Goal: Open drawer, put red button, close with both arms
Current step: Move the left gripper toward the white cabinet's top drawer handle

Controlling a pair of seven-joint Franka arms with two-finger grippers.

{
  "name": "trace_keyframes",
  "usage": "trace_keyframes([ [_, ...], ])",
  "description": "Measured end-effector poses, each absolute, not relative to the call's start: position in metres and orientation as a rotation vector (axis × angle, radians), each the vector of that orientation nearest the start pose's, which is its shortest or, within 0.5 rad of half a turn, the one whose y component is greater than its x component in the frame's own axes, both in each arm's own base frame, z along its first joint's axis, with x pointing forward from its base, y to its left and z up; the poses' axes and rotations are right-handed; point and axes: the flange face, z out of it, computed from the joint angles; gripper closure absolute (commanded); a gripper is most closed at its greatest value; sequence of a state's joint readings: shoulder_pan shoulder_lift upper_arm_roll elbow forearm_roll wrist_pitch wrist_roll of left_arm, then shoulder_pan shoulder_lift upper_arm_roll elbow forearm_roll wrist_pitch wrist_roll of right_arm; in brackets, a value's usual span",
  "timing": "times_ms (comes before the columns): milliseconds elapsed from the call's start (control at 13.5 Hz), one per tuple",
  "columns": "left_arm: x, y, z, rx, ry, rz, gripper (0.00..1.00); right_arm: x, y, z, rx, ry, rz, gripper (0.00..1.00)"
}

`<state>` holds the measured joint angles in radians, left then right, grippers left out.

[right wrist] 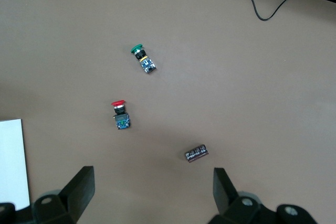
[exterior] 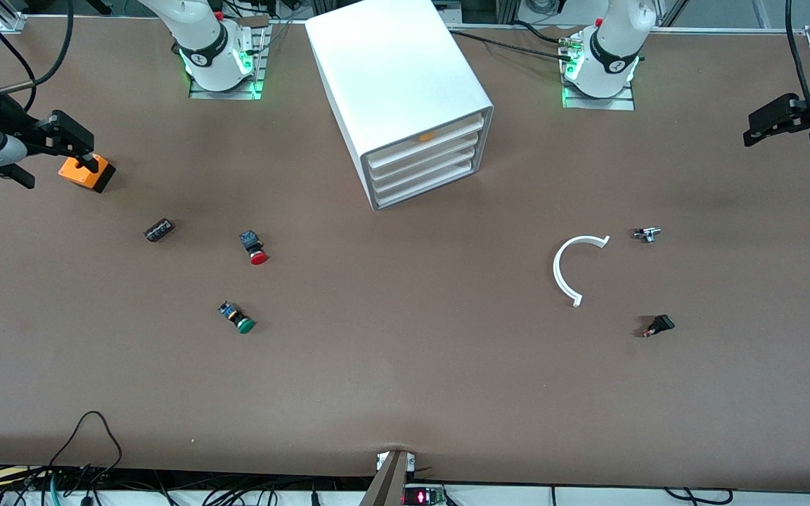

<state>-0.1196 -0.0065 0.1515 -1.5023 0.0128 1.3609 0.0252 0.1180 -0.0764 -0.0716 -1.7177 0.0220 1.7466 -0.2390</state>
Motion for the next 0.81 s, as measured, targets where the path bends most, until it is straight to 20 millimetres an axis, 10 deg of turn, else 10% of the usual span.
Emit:
trace_keyframes([
  [593, 0.530, 0.015, 0.639, -3.133, -0.001, 0.228, 0.00, 0.547, 0.027, 0.616, -3.089, -0.441, -0.196, 0.00],
  [815, 0.535, -0.027, 0.602, -3.193, 0.103, 0.367, 0.00, 0.549, 0.025, 0.612, -3.090, -0.435, -0.186, 0.00],
])
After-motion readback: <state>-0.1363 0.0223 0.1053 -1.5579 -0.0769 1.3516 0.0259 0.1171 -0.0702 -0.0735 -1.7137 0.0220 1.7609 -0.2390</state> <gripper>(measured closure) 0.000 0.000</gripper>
